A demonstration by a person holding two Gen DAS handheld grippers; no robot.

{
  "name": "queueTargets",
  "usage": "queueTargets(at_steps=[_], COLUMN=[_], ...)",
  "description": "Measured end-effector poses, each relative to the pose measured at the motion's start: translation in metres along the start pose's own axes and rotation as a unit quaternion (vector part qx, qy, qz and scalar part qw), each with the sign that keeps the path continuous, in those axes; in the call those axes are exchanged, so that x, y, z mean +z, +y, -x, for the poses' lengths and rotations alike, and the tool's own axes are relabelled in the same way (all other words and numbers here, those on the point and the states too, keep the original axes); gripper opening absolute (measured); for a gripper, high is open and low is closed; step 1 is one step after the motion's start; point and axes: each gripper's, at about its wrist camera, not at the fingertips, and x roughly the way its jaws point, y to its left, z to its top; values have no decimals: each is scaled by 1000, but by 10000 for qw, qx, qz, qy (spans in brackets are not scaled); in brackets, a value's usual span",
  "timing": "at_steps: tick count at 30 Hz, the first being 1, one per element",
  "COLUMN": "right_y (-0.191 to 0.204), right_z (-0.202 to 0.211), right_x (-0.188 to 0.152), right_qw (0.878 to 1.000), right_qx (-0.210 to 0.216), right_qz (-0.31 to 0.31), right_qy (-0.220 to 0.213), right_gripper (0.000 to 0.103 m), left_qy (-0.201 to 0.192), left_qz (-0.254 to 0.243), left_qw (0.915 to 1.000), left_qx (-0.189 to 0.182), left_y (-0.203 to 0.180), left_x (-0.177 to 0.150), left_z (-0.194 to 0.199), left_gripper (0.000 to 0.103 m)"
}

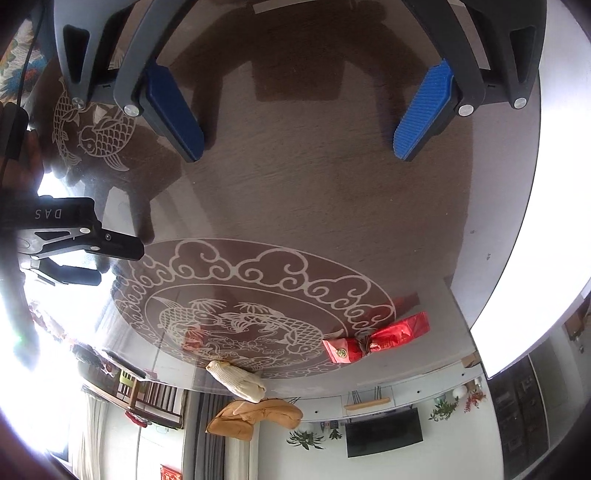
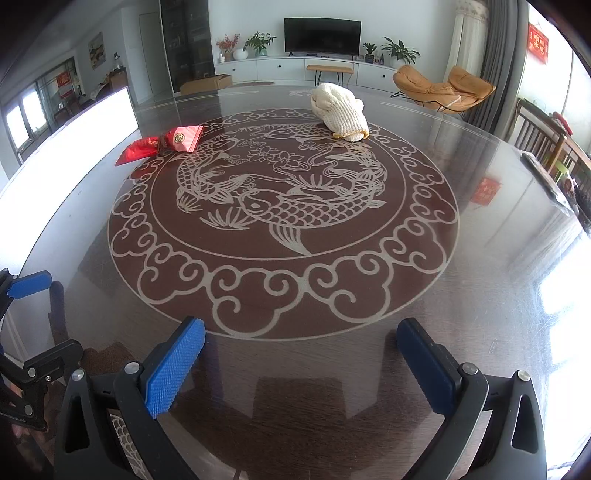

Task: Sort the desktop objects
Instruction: 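Return both open tools from the bin to the table, then grasp the red candy wrapper at its twisted neck with the left gripper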

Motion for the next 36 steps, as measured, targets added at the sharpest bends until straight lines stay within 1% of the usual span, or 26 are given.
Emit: queueTargets(at_steps=[12,14,15,16,17,18,19,20,21,22,23,25,26,28,31,33,34,36], right_y=[0,0,0,0,0,0,0,0,0,0,0,0,0,0,0,0,0,0], right_z=[0,0,0,0,0,0,0,0,0,0,0,0,0,0,-1,0,0,-1], right_x=[0,0,0,0,0,0,0,0,0,0,0,0,0,0,0,0,0,0], right_qw=[10000,10000,10000,10000,10000,10000,10000,10000,10000,10000,10000,10000,10000,10000,10000,10000,10000,10000], right_qx=[2,3,2,2,3,3,3,3,3,4,4,4,4,4,4,5,5,5], right_qz=[0,0,0,0,0,0,0,0,0,0,0,0,0,0,0,0,0,1], right_qy=[-2,-2,-2,-2,-2,-2,-2,-3,-3,-3,-3,-3,-3,-3,-4,-4,-4,-4], right_gripper=[103,103,103,103,103,103,103,103,103,103,103,103,103,103,103,103,103,103], left_qy=[8,77,150,220,304,411,528,639,762,881,960,896,804,695,561,487,509,622], left_qz=[-9,-92,-231,-495,-818,-1196,-1567,-1852,-2019,-2080,-2111,-2324,-2422,-2408,-2172,-1953,-1855,-1764], left_qw=[10000,9999,9994,9978,9945,9886,9808,9735,9686,9669,9674,9672,9661,9674,9743,9795,9813,9823], left_qx=[-12,-115,-207,-372,-587,-822,-1033,-1180,-1237,-1184,-1016,-489,-386,-360,-180,-73,-63,-99], left_y=[0,2,3,3,3,4,4,5,8,11,14,17,18,24,42,53,58,63], left_x=[0,4,8,13,21,29,39,48,59,70,82,103,113,132,161,174,178,180], left_z=[1,-1,-4,-7,-12,-18,-23,-30,-37,-44,-50,-57,-59,-63,-74,-85,-93,-110], left_gripper=[103,103,103,103,103,103,103,103,103,103,103,103,103,103,103,103,103,103])
